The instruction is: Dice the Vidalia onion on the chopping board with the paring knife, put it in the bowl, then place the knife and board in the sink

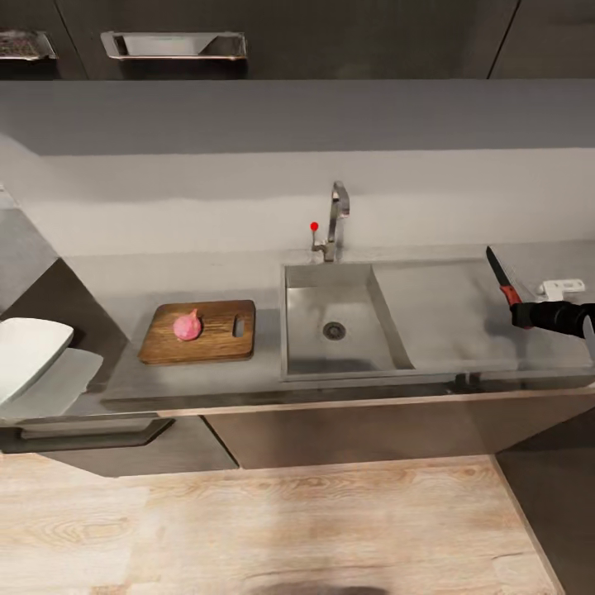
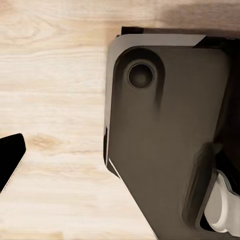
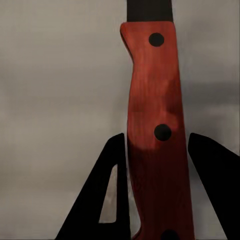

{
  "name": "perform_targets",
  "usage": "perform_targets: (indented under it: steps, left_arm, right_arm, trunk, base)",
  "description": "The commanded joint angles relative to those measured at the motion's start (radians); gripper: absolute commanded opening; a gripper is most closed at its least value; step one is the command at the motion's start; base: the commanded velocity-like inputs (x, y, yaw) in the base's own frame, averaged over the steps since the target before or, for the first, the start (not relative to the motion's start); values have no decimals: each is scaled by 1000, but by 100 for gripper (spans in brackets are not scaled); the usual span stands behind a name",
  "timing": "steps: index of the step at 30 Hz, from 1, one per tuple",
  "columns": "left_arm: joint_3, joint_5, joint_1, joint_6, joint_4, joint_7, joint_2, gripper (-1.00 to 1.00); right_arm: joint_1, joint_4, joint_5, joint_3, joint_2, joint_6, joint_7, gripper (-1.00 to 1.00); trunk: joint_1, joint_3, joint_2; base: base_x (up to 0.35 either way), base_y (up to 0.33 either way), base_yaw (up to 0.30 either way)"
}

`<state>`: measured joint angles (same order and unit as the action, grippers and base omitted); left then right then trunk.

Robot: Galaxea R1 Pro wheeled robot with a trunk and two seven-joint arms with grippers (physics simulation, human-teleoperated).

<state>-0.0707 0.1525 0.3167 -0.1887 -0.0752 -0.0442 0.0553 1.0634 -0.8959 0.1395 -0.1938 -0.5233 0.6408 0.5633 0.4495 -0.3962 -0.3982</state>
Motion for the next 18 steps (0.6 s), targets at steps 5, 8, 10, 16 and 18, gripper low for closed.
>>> perform_targets:
  steps: [5,8,10,16,18]
  left_arm:
    - [-8,10,2,-7,-5,-5,0,100]
    - [-8,10,2,-7,-5,-4,0,100]
    - [-8,10,2,-7,-5,-4,0,100]
    - [-8,10,2,-7,-5,-4,0,100]
    - [-8,10,2,-7,-5,-5,0,100]
  right_arm:
    - [1,0,9,-3,2,3,10,-100]
    - [1,0,9,-3,2,3,10,-100]
    - [1,0,9,-3,2,3,10,-100]
    - [1,0,9,-3,8,2,10,-100]
    - [1,0,9,-3,13,3,10,-100]
  trunk:
    - [1,-2,-2]
    - [1,-2,-2]
    - [1,-2,-2]
    - [1,-2,-2]
    - [1,-2,-2]
  base:
    - [-59,322,0]
    - [-91,321,0]
    - [-95,321,0]
    - [-124,317,0]
    - [-136,316,0]
